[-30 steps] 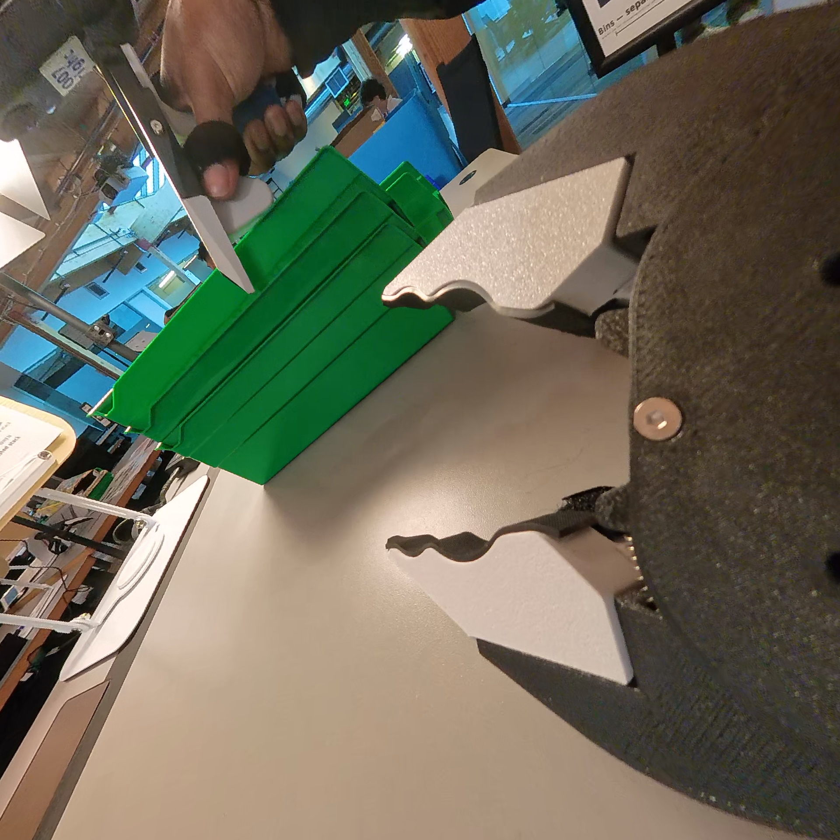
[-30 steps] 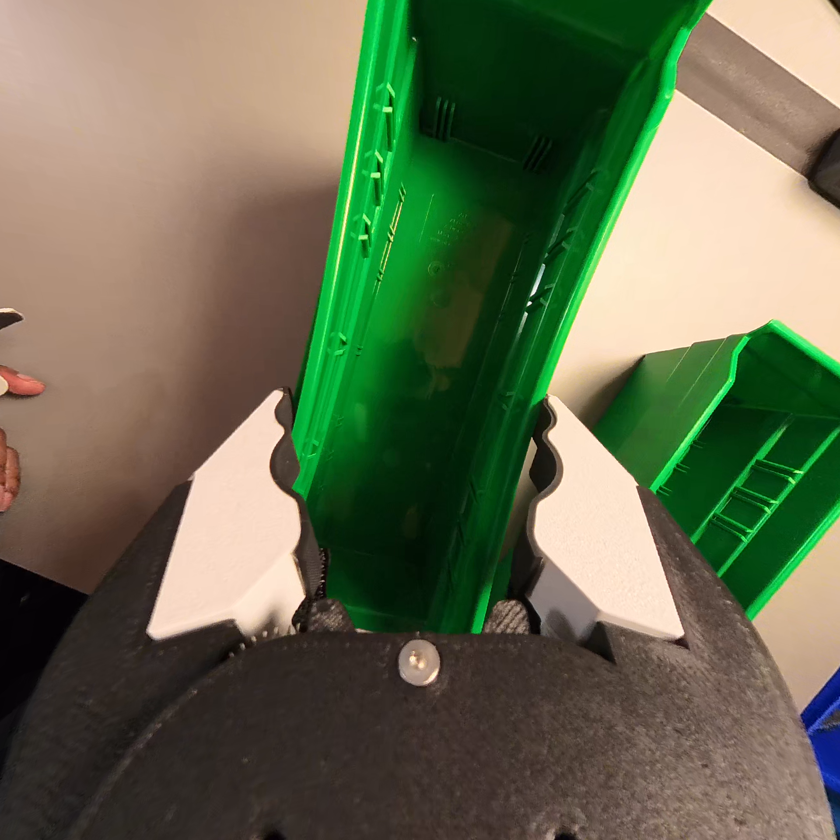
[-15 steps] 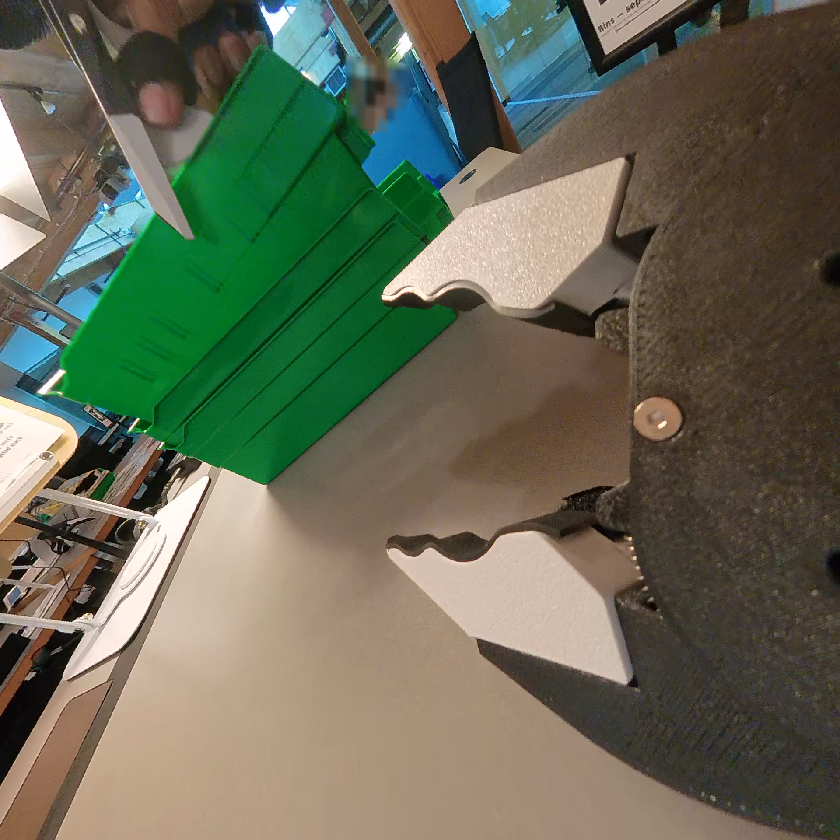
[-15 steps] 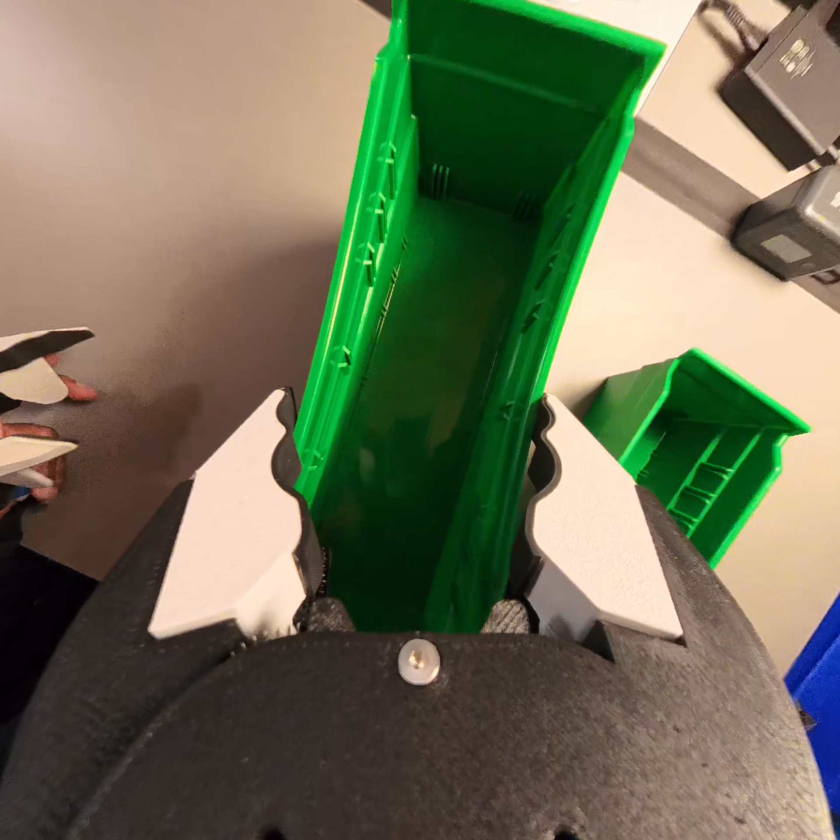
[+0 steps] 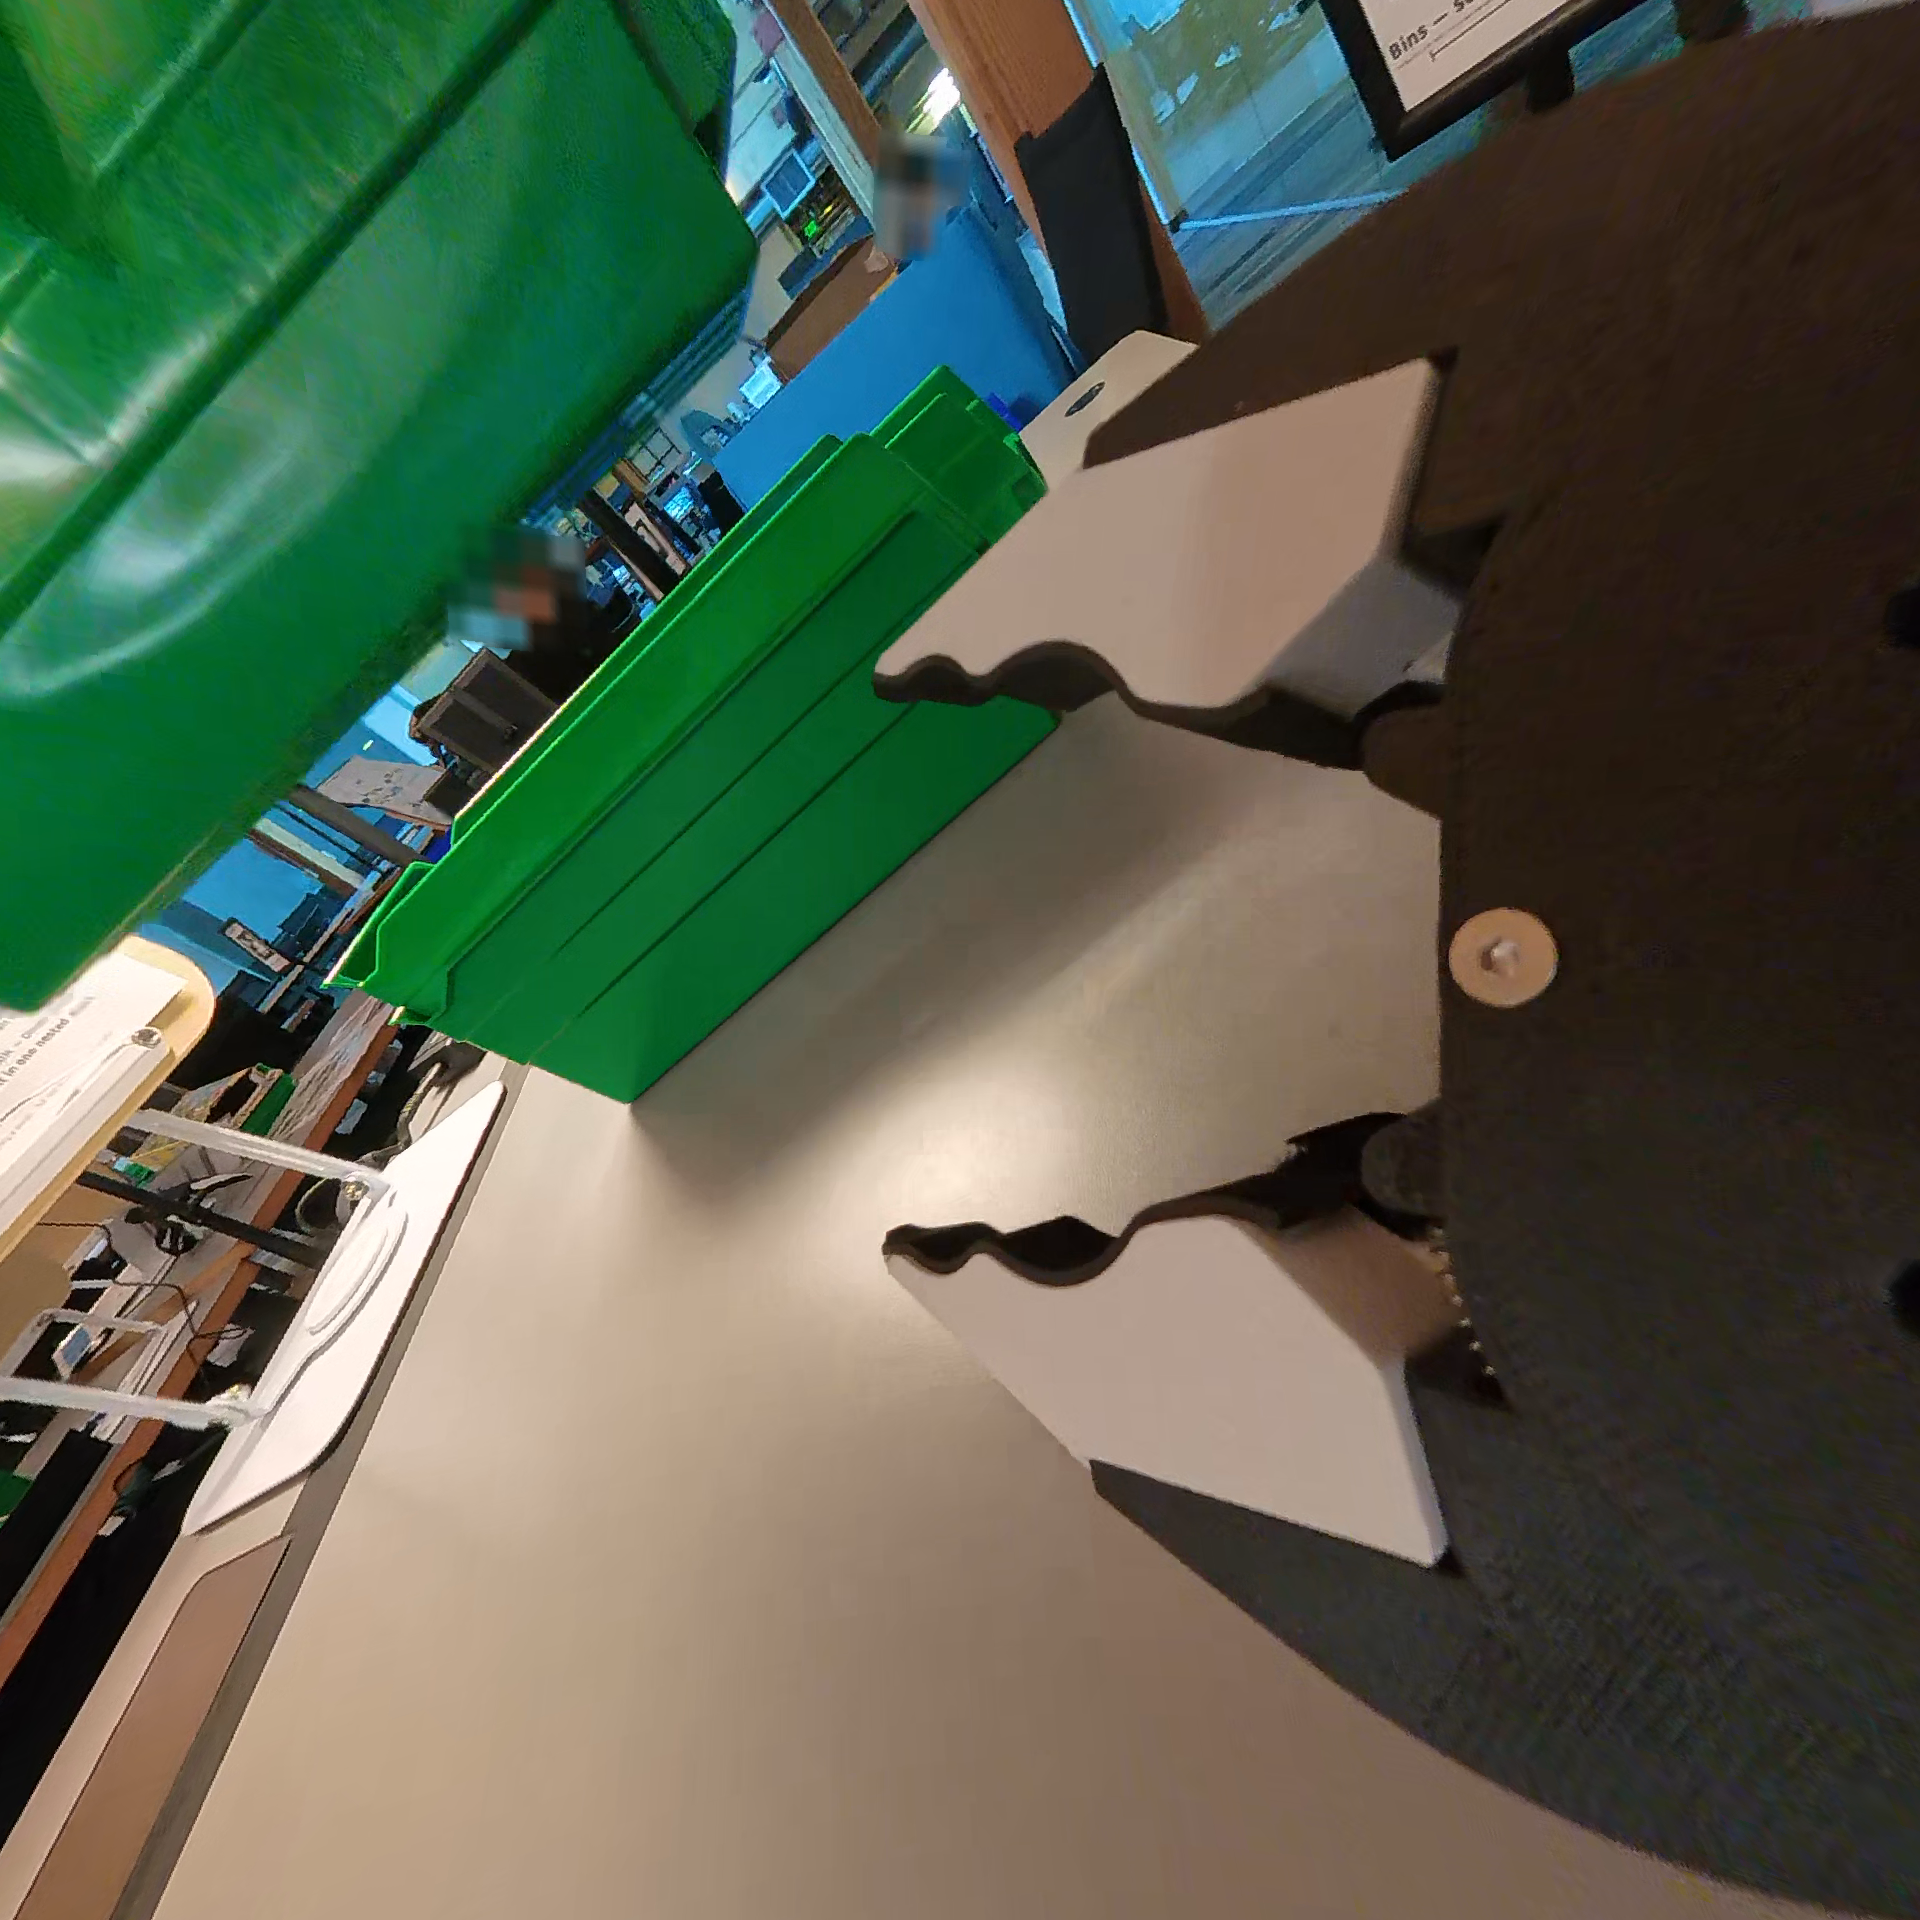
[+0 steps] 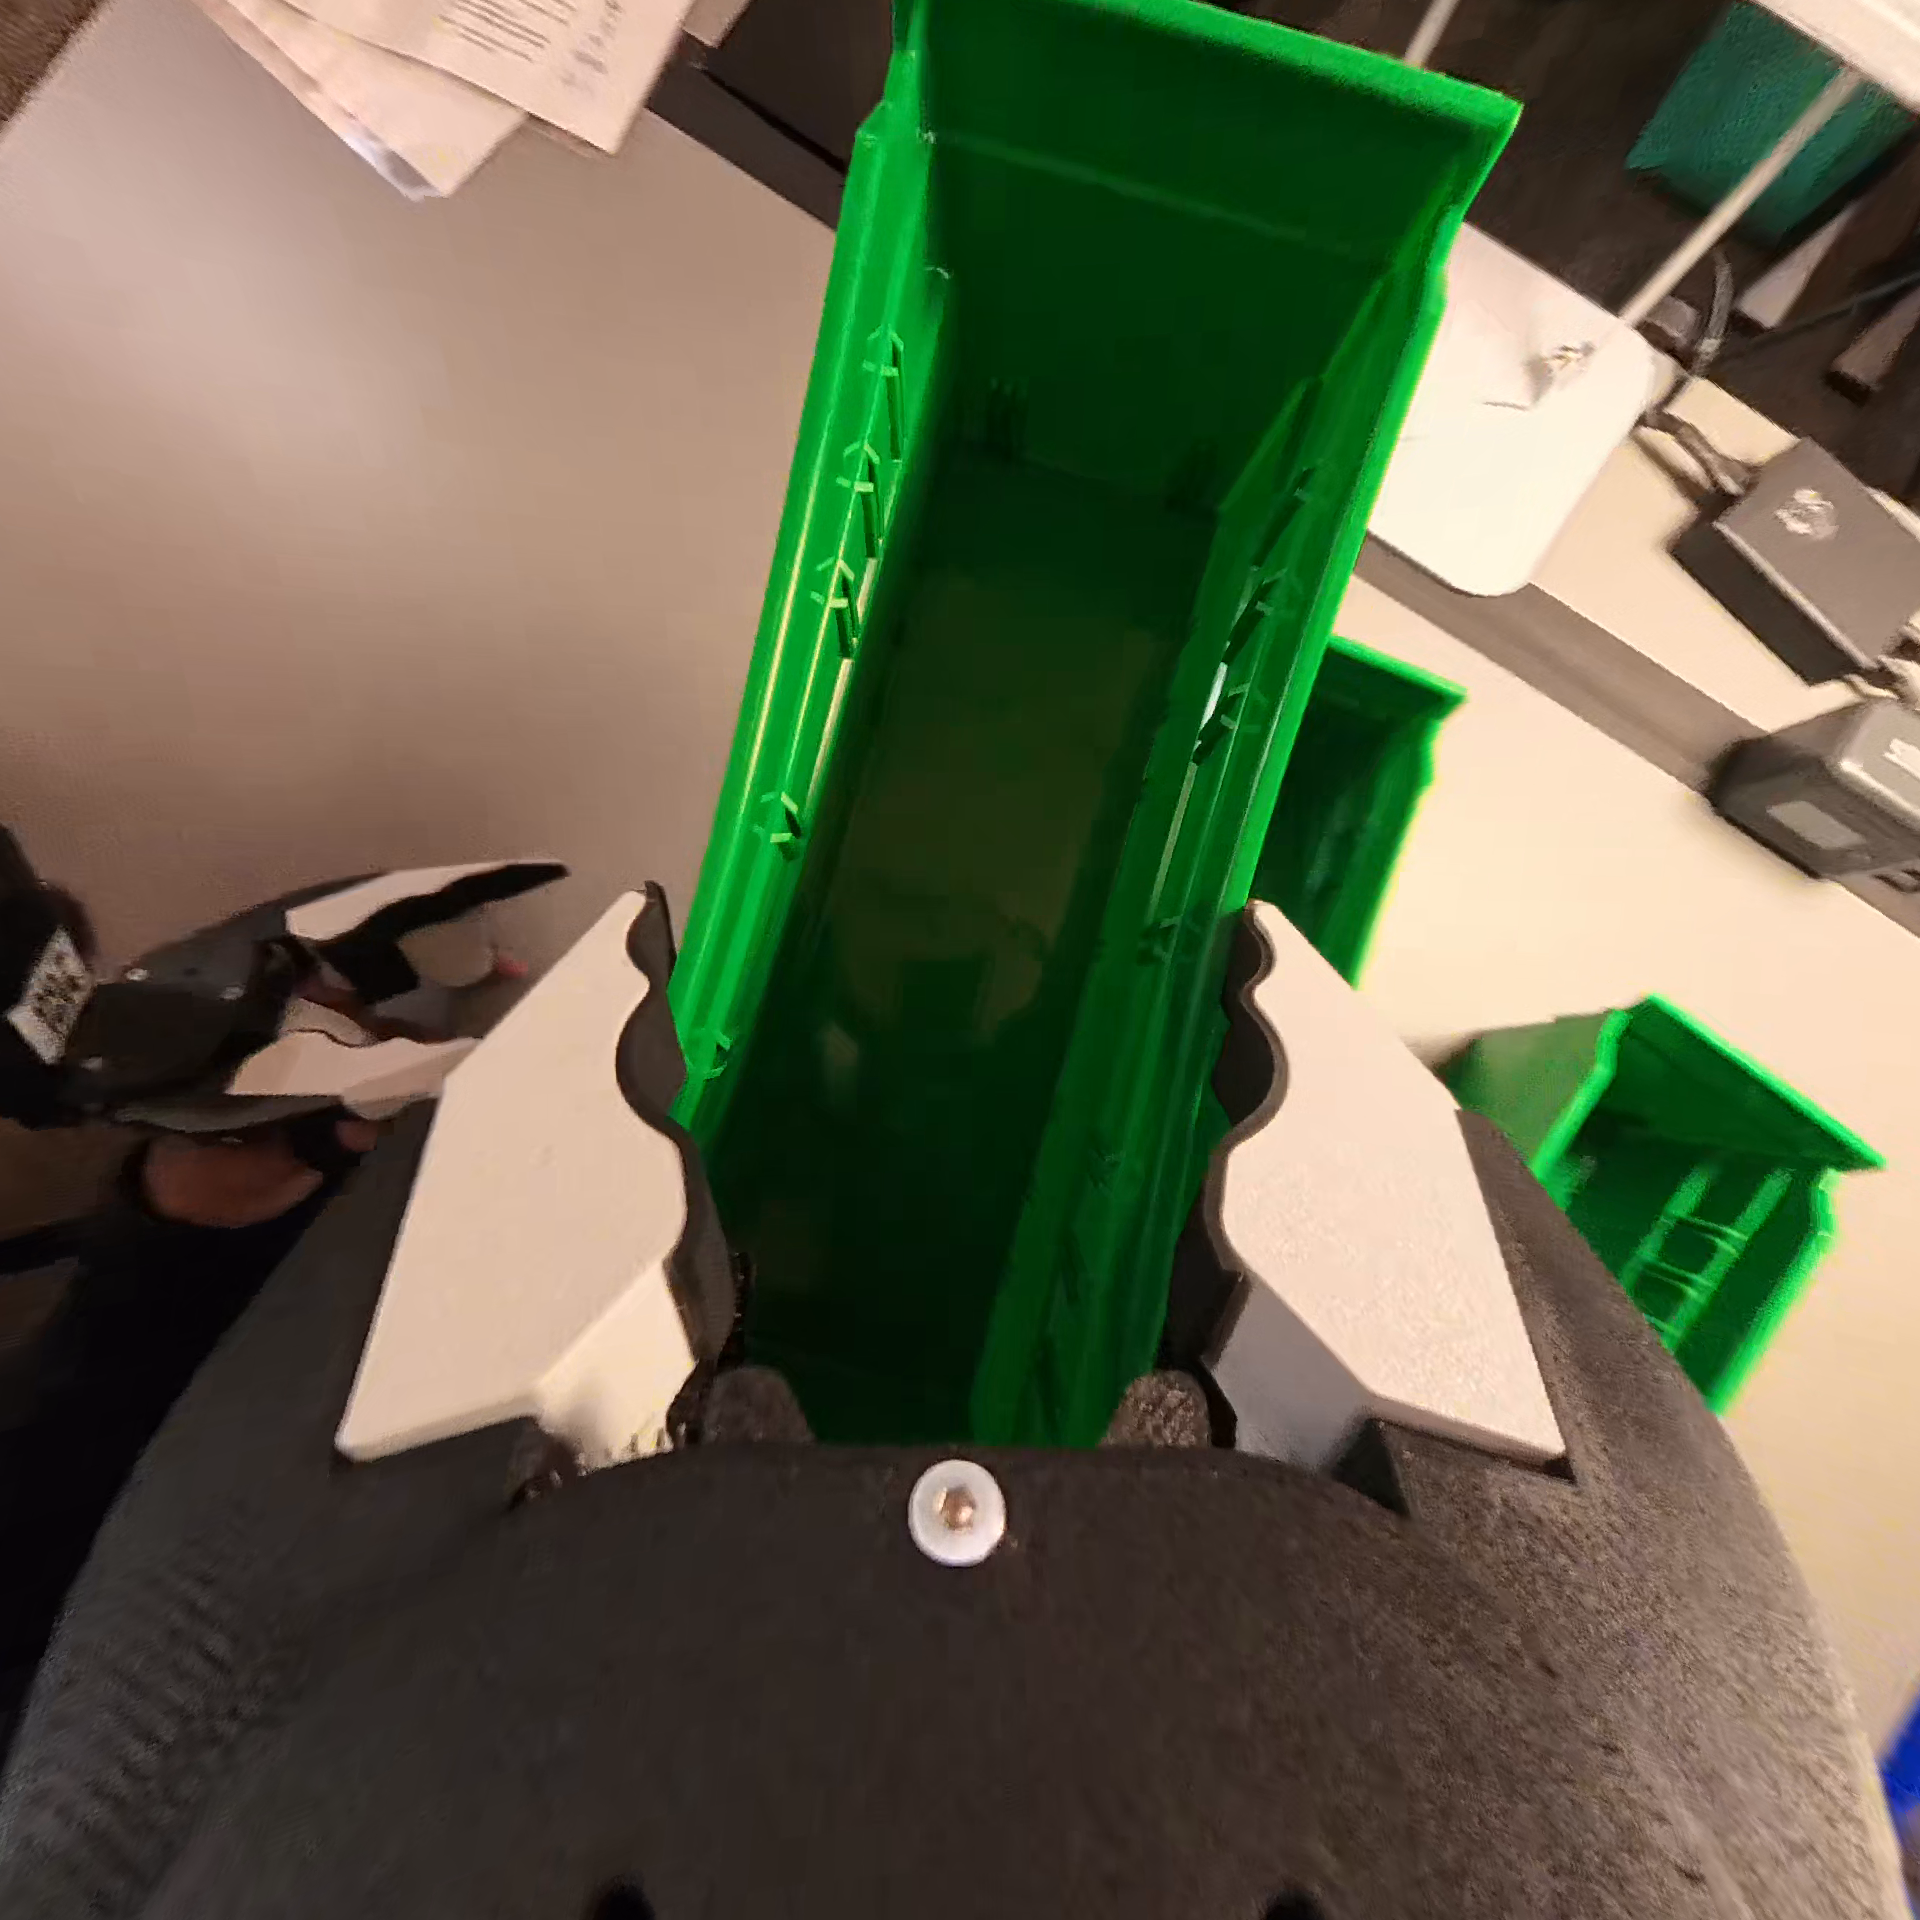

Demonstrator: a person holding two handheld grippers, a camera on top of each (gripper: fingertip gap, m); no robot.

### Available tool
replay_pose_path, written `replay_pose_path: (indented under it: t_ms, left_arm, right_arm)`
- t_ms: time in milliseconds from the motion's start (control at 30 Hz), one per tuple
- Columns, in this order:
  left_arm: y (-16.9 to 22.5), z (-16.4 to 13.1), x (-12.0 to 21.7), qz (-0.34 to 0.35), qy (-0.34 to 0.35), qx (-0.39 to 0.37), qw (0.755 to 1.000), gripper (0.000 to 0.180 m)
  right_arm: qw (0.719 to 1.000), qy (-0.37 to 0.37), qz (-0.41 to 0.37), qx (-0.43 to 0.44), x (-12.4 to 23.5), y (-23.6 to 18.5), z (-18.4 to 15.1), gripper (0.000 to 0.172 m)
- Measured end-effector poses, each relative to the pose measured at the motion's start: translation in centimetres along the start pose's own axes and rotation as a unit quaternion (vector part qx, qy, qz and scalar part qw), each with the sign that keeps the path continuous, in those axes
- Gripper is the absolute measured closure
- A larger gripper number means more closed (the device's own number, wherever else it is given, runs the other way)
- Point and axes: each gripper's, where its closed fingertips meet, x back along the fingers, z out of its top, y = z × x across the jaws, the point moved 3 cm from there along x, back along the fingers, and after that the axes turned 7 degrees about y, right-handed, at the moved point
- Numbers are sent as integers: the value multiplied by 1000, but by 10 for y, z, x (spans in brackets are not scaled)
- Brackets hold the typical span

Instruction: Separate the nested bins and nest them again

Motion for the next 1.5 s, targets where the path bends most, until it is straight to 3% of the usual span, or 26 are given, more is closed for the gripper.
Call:
replay_pose_path:
  t_ms: [267, 533, 733, 833, 933, 1100, 1200, 1367, 1500]
  left_arm:
    - [-31, 28, 26, 73, 70, -17, 995, 81]
    - [-40, 30, 31, 64, 54, 0, 996, 81]
    - [-41, 30, 32, 60, 54, 7, 997, 81]
    - [-40, 30, 32, 59, 53, 5, 997, 81]
    - [-40, 30, 32, 58, 52, 6, 997, 81]
    - [-39, 28, 30, 56, 44, 3, 997, 81]
    - [-38, 28, 30, 53, 45, 1, 998, 81]
    - [-36, 28, 30, 49, 46, -1, 998, 81]
    - [-29, 26, 34, 56, 30, -33, 997, 80]
  right_arm:
    - [998, -12, 47, -31, -83, -65, -8, 64]
    - [997, -54, 1, -46, -153, -66, -48, 60]
    - [997, -50, -11, -54, -175, -66, -66, 46]
    - [997, -18, 28, -65, -162, -74, -58, 46]
    - [998, 24, 42, -37, -126, -72, -45, 44]
    - [998, 56, -33, 14, -60, -9, -46, 39]
    - [998, 67, -15, 6, -31, 15, -74, 40]
    - [993, 116, 4, -19, 5, 39, -151, 41]
    - [985, 158, 40, -58, 24, 41, -205, 45]
